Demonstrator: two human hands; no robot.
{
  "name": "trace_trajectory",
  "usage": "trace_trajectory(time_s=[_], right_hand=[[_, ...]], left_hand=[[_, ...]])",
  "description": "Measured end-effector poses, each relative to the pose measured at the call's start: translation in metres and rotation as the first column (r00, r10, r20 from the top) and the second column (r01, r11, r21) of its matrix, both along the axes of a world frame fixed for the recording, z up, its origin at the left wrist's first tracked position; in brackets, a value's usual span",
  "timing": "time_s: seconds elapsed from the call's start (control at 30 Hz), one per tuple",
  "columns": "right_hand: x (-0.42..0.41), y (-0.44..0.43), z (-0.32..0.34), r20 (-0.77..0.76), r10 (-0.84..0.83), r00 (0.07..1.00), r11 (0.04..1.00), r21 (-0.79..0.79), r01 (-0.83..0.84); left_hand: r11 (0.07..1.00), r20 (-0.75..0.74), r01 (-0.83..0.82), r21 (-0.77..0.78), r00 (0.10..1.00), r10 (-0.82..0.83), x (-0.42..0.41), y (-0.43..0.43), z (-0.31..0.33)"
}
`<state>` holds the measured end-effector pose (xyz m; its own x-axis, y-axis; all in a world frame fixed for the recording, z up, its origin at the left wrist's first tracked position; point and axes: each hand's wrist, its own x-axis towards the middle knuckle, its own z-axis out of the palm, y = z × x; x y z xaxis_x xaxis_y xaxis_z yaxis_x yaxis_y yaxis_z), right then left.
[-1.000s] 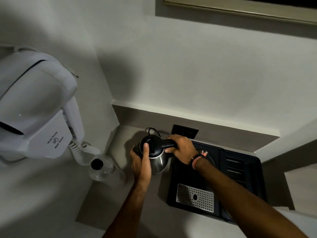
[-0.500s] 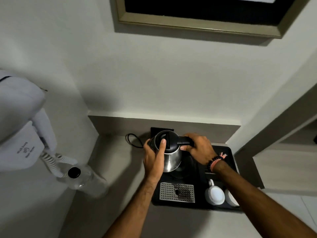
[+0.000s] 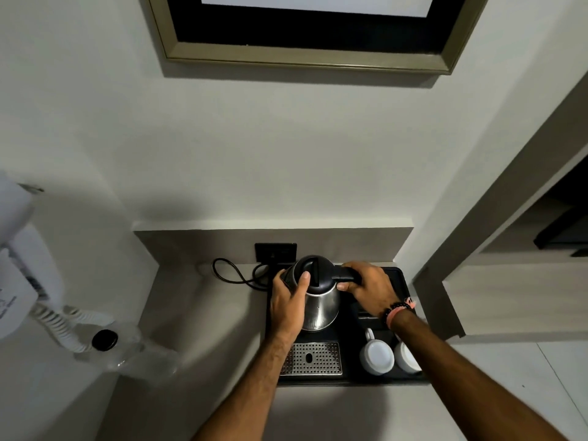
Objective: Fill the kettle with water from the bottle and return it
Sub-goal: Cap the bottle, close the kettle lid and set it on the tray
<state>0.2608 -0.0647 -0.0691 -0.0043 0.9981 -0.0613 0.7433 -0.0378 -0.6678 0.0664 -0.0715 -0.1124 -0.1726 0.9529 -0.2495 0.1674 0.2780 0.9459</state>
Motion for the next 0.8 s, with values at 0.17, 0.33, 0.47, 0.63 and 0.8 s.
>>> trace_trajectory(time_s=[0.17, 0.33, 0.47, 0.63, 0.8], right_hand=[[0.001, 0.005, -0.004, -0.046, 0.012, 0.999, 1.000, 0.008, -0.012], [0.005, 0.004, -0.005, -0.065, 0.036, 0.997, 0.999, -0.016, -0.037], [-0.001, -0.012, -0.010, 0.149, -0.015, 0.989, 1.000, 0.010, 0.014], [-0.003, -0.044, -0.017, 0.340, -0.118, 0.933, 0.982, 0.178, 0.059], [-0.003, -0.046, -0.014, 0.435, -0.109, 0.894, 0.972, 0.233, 0.004]], left_hand=[[1.000, 0.026, -0.026, -0.015, 0.999, 0.027, 0.002, 0.007, -0.001], [0.999, 0.037, 0.005, -0.033, 0.999, -0.004, -0.001, 0.007, -0.002], [0.999, -0.041, 0.044, -0.029, 0.998, -0.045, -0.007, 0.008, 0.006], [0.984, -0.301, 0.124, 0.129, 0.950, -0.080, -0.028, 0.016, 0.027], [0.946, -0.540, 0.274, 0.172, 0.830, -0.142, -0.039, 0.026, 0.044]])
